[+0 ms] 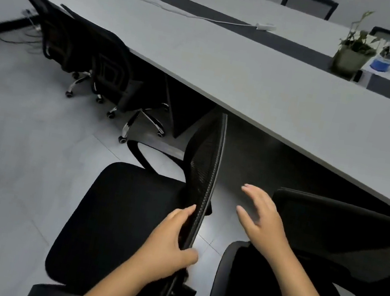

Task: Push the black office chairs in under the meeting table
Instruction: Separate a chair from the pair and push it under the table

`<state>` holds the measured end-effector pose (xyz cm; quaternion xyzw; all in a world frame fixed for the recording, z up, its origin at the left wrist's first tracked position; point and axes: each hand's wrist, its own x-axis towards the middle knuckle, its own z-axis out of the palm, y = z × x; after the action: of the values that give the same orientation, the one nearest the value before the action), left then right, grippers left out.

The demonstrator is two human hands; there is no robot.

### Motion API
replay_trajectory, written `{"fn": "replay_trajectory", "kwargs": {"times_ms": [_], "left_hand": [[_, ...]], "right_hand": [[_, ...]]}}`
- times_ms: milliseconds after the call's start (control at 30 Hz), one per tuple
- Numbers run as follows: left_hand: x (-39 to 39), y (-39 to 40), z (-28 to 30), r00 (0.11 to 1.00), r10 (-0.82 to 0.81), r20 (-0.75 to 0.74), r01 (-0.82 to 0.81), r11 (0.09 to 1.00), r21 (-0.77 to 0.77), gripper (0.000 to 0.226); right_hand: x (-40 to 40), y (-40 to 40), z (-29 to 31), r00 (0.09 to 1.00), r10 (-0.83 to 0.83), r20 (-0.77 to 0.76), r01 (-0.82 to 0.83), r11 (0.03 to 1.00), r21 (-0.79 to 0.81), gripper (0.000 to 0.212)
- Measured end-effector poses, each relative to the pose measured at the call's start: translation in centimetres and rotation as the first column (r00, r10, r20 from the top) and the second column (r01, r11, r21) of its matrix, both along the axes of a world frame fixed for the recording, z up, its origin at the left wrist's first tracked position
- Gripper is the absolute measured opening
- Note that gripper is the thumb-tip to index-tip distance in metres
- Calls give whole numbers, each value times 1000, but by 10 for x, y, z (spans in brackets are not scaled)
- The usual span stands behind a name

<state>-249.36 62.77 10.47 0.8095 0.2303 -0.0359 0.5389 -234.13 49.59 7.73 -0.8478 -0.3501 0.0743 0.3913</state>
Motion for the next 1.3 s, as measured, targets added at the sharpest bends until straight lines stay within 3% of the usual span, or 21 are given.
{"fn": "replay_trajectory", "kwargs": {"times_ms": [100,233,300,500,600,667,767,900,1033,1167,1300], "left_hand": [[-25,12,7,994,-103,-25,103,994,27,87],[-70,26,14,962,-252,-103,258,965,48,81],[-99,38,18,940,-308,-145,316,948,41,80],[-183,77,27,912,-289,-291,356,910,213,61],[-214,86,26,940,-187,-284,306,829,467,38],[-228,86,18,969,-113,-219,237,670,703,20],[-255,99,-7,991,-123,-46,96,442,892,35],[-284,126,-20,980,-182,81,-23,303,953,46],[-302,158,-22,964,-229,131,-72,248,966,53],[-299,184,-27,913,-348,214,-132,245,961,66],[-279,198,-23,863,-415,290,-203,241,949,69]], "right_hand": [[7,25,-2,933,228,280,-210,973,-90,51],[7,49,-1,781,403,477,-328,915,-237,45],[-3,56,2,702,467,538,-371,884,-285,30],[-94,51,9,630,590,504,-412,805,-427,43],[-142,53,3,662,558,501,-356,822,-445,43],[-173,59,2,699,502,510,-274,846,-458,47],[-221,69,6,750,414,516,-134,859,-494,47],[-278,85,8,805,285,520,0,877,-480,50],[-319,105,6,820,231,523,62,873,-484,62],[-331,108,12,888,218,404,43,836,-546,50],[-329,113,18,869,144,474,146,840,-523,55]]}}
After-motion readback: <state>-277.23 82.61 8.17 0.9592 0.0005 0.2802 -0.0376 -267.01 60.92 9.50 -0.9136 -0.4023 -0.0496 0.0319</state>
